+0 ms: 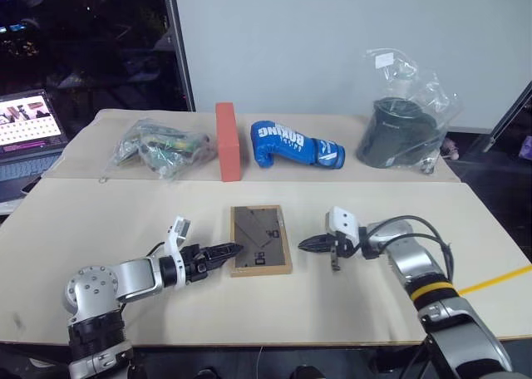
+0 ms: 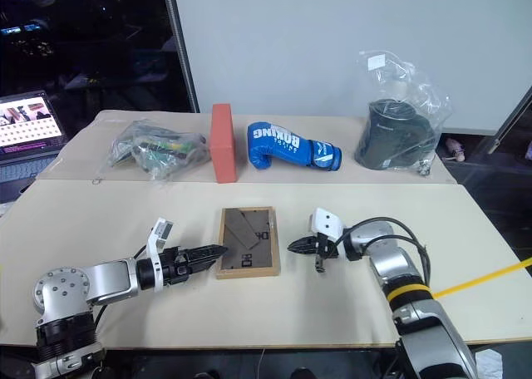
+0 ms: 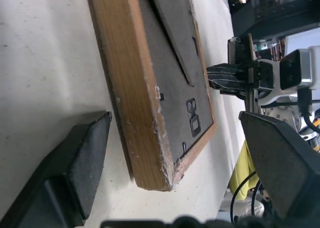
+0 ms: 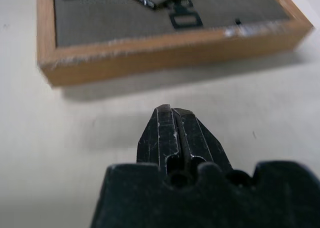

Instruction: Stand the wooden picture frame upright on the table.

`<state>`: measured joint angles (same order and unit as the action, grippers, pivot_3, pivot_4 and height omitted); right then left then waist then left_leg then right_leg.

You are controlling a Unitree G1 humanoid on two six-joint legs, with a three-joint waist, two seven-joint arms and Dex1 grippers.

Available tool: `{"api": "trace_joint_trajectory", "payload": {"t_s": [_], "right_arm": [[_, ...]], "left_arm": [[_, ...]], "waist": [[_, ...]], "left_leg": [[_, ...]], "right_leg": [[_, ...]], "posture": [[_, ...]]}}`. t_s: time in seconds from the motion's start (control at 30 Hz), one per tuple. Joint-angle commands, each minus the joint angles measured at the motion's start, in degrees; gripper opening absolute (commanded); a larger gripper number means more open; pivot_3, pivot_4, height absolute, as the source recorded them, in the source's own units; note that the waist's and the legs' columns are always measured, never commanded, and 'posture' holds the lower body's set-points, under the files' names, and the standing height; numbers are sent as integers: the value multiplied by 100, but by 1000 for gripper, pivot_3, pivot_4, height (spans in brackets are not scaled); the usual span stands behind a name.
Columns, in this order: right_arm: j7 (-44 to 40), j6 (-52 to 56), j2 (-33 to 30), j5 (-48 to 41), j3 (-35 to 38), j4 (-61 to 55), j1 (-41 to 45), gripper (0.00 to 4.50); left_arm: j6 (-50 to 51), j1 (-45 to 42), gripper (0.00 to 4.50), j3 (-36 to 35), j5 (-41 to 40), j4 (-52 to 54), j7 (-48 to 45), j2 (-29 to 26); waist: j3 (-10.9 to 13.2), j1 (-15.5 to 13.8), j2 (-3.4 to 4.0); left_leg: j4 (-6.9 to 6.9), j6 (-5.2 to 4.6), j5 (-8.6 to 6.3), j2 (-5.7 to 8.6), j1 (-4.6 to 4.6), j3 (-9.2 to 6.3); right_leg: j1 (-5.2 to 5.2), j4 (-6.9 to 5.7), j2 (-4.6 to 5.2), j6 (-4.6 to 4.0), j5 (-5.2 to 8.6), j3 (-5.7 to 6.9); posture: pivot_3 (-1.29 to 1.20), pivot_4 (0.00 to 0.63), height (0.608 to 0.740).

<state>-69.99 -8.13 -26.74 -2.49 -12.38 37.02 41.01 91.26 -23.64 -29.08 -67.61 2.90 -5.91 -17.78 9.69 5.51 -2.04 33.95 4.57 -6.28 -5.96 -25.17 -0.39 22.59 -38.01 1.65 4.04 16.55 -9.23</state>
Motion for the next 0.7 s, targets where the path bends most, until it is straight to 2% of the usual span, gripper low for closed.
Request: {"api": "trace_joint_trajectory", "payload": {"t_s": [0.03, 0.23, 0.33, 0.43, 0.53, 0.7], "right_arm": [[-33, -307, 176, -57, 31, 120, 158, 0], [-27, -245, 429, -82, -53, -208, -45, 0], [-17, -167, 447, -85, -44, -376, -162, 0], [14, -100, 411, -94, -9, -487, -242, 0], [51, -60, 349, -93, 32, -528, -263, 0], [68, -4, 218, -134, 132, -537, -229, 0]], "left_arm": [[124, 84, 4470, 294, -477, -307, 786, 263], [124, -122, 4470, 453, -1442, -610, 1734, 900], [123, -148, 4470, 603, -1884, -720, 2018, 886], [26, -132, 4470, 765, -2268, -815, 2210, 614], [-163, -117, 3801, 913, -2629, -908, 2350, 216], [-584, -164, 1977, 1144, -3173, -1123, 2417, -397]], "waist": [[-1, -6, 1], [-4, -159, 6], [-4, -217, 6], [-4, -238, 6], [-4, -221, 6], [-3, -173, 5]], "left_leg": [[0, 0, 0, 0, 2, -1], [2, 1, 0, 13, 4, -19], [1, 1, 0, 18, 1, -25], [-2, 1, 0, 19, -2, -27], [-5, 2, 0, 19, -1, -30], [-6, 4, 2, 19, -2, -34]], "right_leg": [[-5, 2, 1, 2, 1, 3], [-30, 19, 16, 8, 5, 31], [-32, 28, 21, 6, 4, 39], [-30, 31, 21, 1, 1, 41], [-27, 30, 20, 2, 2, 43], [-23, 26, 20, 2, 2, 44]], "posture": [[0, 150, 740], [0, 150, 740], [0, 150, 740], [0, 150, 740], [0, 150, 740], [0, 150, 740]]}}
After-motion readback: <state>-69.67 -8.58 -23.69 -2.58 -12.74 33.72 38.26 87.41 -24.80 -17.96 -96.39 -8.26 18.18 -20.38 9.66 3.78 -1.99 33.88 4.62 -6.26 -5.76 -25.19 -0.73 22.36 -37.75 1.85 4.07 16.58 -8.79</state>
